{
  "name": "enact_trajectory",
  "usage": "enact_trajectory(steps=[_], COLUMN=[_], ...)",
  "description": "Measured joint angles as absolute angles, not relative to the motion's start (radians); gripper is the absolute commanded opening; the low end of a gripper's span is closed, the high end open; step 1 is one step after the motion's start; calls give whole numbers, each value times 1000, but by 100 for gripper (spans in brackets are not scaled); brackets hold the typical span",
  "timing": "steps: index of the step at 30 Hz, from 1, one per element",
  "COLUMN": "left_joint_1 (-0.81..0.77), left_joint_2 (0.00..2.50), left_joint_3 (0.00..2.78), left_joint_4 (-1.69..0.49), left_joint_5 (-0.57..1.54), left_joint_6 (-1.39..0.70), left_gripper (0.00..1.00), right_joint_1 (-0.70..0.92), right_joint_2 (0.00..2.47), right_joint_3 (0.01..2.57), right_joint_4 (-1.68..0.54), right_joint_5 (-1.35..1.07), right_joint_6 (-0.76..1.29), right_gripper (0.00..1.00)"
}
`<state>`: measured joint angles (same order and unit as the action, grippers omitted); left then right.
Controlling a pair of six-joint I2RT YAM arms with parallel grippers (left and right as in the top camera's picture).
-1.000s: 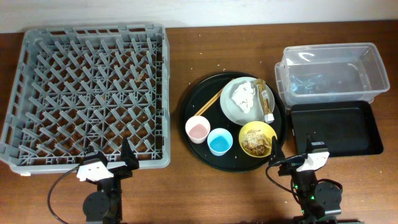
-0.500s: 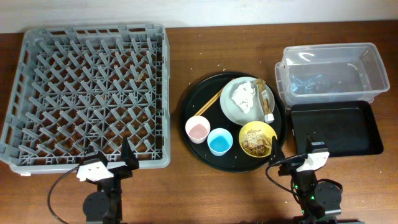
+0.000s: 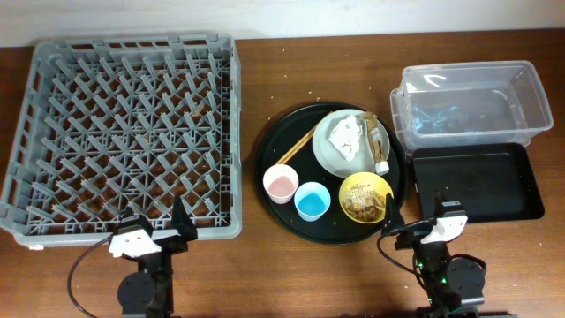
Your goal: Sort waste into correct bins and load items into the dishwasher rack
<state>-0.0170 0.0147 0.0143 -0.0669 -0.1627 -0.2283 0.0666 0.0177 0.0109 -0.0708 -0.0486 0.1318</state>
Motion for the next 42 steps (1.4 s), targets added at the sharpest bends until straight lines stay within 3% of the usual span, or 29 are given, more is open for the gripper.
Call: enact_trajectory(steps=[22,27,31,34,38,42], left_joint_1=[-17,-17,-17,-17,-17,-16], left_joint_2=[15,15,18,83,435,833], left_joint_3=[14,14,31,168,577,966], left_joint_4=[-67,-34,65,-16,-306,-563], left_joint_5=[-163,-141,-61,-32,-1,91], left_joint_6=[-229,-228,-228,-228,-228,-228], left_gripper=[99,99,99,99,99,99], right_joint_1=[67,67,67,67,67,67], right_joint_2=[18,19,39,257,678,1016], right_joint_3=[11,11,107,418,840,1111], right_joint_4=[-65,35,-70,-303,-650,-736], right_joint_5=[-49,-127,-168,-186,-227,-267], right_joint_6=[132,139,162,166,176,184], right_gripper=[98,98,98,98,99,98])
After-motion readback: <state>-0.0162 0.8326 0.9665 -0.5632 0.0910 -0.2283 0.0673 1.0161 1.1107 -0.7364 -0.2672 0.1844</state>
